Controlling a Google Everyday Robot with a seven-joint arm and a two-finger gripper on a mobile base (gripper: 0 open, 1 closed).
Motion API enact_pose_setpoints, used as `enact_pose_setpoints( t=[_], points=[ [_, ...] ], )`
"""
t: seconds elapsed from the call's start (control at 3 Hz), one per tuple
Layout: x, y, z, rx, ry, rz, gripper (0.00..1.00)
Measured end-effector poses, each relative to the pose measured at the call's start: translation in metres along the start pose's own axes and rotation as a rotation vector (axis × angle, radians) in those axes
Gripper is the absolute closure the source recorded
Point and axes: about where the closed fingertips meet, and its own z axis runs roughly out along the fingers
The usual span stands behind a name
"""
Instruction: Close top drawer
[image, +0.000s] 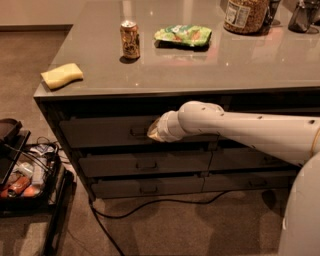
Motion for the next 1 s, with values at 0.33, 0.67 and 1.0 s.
enact_pose_setpoints(
  t=[0.33,0.67,1.0],
  points=[
    [-0.0005,-0.0030,0.0012,-0.004,0.006,-0.003,0.83],
    [-0.0005,-0.0030,0.0012,-0.004,0.006,-0.003,0.60],
    [-0.0006,-0.0030,0.0012,-0.004,0.006,-0.003,0.36]
  ],
)
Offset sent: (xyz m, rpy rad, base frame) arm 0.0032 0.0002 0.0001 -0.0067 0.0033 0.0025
